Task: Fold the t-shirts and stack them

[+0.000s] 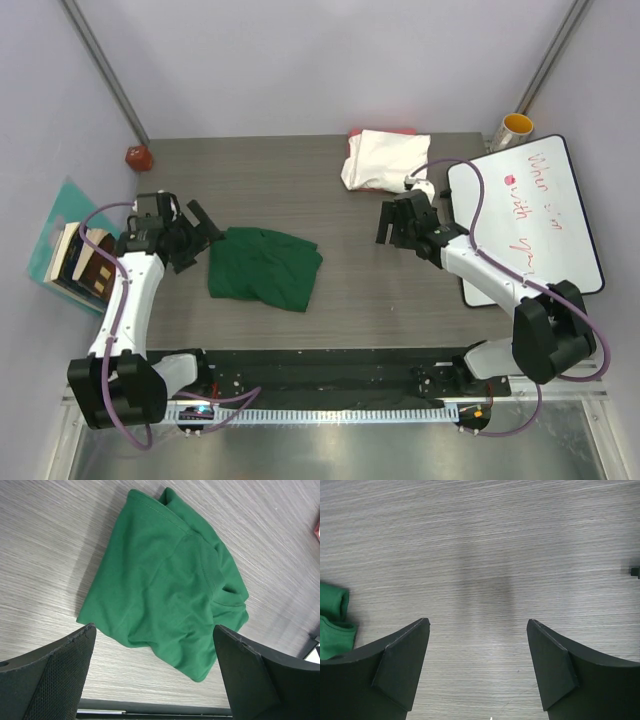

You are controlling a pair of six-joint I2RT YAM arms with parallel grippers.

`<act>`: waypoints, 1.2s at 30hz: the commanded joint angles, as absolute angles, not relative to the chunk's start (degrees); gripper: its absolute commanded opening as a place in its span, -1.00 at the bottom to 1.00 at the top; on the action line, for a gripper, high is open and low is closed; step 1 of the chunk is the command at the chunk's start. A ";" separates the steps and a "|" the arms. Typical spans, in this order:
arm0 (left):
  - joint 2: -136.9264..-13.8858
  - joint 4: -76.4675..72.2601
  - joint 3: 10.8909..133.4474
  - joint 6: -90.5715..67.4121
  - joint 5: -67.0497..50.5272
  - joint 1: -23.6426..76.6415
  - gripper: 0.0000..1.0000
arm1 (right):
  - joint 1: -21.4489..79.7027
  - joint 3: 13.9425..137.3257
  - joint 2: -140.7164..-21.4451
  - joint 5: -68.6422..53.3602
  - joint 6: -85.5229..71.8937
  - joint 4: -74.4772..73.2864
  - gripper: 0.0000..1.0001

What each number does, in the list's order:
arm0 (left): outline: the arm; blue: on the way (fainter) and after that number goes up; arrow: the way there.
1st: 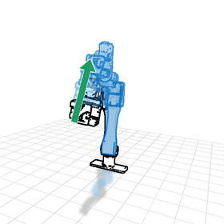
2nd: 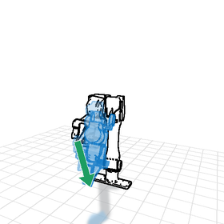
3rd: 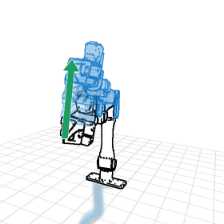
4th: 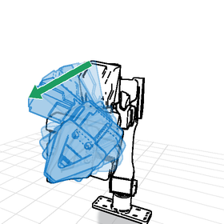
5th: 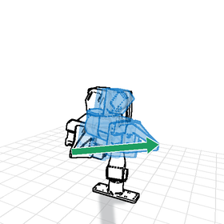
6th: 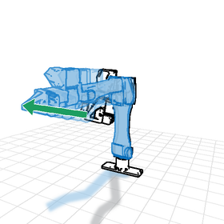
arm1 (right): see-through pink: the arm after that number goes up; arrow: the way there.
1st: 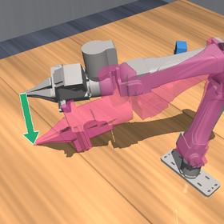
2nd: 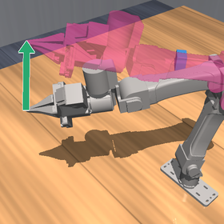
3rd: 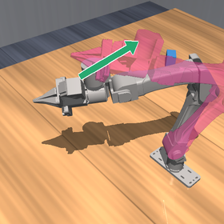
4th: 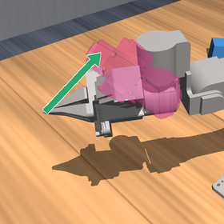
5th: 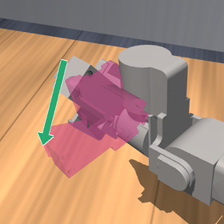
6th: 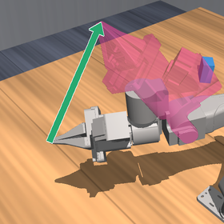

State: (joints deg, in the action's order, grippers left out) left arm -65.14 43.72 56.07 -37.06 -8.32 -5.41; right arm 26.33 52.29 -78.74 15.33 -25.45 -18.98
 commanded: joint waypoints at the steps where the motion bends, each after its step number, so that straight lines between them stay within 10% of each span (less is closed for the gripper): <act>1: -61.89 41.59 56.70 -36.03 -10.89 -5.80 1.00 | 26.02 53.17 -76.73 16.79 -30.66 -18.63 0.68; 36: -69.78 32.78 59.85 -36.04 -16.70 4.22 1.00 | 27.33 47.54 -35.42 52.47 -67.05 -63.96 0.68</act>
State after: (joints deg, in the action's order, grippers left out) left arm -69.58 35.27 57.21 -37.01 -14.74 4.01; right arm 27.22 44.42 -35.24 44.77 -59.55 -55.22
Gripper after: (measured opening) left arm 0.996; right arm 0.840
